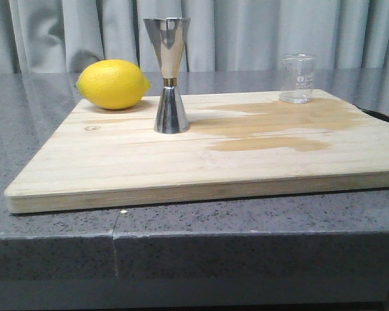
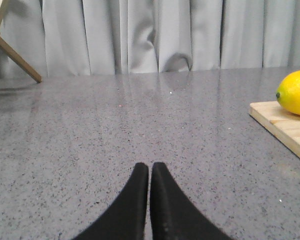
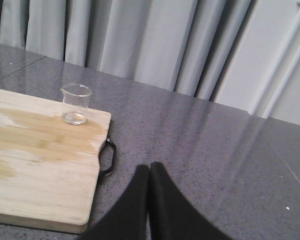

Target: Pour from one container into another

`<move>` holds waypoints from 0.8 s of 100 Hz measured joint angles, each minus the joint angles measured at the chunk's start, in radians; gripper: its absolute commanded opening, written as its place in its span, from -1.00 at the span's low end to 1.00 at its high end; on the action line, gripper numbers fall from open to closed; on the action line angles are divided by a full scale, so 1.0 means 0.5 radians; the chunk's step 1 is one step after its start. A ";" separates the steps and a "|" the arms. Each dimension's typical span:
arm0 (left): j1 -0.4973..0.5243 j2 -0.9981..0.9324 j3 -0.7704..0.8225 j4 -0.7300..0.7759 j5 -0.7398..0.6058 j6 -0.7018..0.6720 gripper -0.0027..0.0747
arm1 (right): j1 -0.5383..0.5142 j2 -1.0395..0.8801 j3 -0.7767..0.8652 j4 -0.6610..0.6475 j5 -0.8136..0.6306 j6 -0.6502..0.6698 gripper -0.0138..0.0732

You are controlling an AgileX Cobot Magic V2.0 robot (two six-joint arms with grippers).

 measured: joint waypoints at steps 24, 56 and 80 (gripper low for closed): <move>0.000 0.000 0.000 0.000 -0.193 0.000 -0.98 | 0.000 0.000 0.000 0.000 0.000 0.000 -0.81; 0.000 0.000 0.000 0.000 -0.197 0.000 -0.98 | 0.000 0.000 0.000 0.000 0.000 0.000 -0.81; 0.000 0.000 0.000 0.000 -0.197 0.000 -0.98 | 0.000 0.000 0.000 0.000 0.000 0.000 -0.81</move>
